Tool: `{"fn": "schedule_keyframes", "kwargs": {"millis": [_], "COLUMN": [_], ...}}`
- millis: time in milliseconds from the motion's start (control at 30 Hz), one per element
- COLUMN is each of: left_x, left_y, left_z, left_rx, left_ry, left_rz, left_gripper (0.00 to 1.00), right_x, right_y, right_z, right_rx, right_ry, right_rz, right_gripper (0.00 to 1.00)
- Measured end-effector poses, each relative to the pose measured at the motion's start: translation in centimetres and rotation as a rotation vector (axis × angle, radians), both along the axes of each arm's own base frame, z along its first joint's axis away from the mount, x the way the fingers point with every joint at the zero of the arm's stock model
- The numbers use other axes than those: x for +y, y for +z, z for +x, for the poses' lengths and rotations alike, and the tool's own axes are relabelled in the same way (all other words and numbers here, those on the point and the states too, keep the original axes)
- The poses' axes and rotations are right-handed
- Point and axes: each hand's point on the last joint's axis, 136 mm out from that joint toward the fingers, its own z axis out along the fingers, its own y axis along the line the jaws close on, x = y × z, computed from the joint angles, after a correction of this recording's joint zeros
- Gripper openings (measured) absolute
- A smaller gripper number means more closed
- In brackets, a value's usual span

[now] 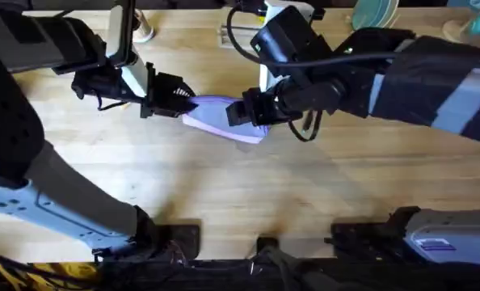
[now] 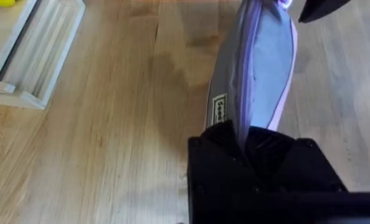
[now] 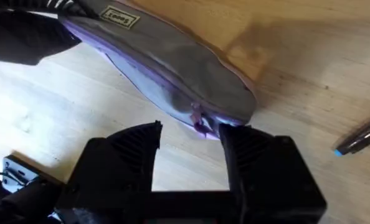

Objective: Unzip the bag, pick up the pens from the table one at a time and place them inside, then zip the bag closed.

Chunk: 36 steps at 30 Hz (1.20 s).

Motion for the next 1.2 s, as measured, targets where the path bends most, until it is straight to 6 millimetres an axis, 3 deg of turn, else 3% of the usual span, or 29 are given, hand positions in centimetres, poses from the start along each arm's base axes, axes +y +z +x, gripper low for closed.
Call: {"fn": "schedule_keyframes", "kwargs": {"millis": [300, 733, 867, 1200], "left_x": [0.0, 0.0, 0.1, 0.1], "left_y": [0.0, 0.0, 0.0, 0.0], "left_z": [0.0, 0.0, 0.0, 0.0], "left_rx": [0.000, 0.000, 0.000, 0.000], "left_ry": [0.000, 0.000, 0.002, 0.002], "left_rz": [0.000, 0.000, 0.001, 0.001], "left_gripper": [0.042, 0.042, 0.042, 0.042], "right_x": [-0.3, -0.3, -0.6, -0.5], "right_y": [-0.2, -0.6, -0.9, -1.2], "right_z": [0.3, 0.6, 0.8, 0.9], "right_rx": [0.005, 0.003, 0.004, 0.009], "right_ry": [-0.017, -0.022, -0.031, -0.034], "right_rz": [-0.003, -0.010, -0.021, -0.024], "right_gripper": [0.422, 0.357, 0.056, 0.034]}}
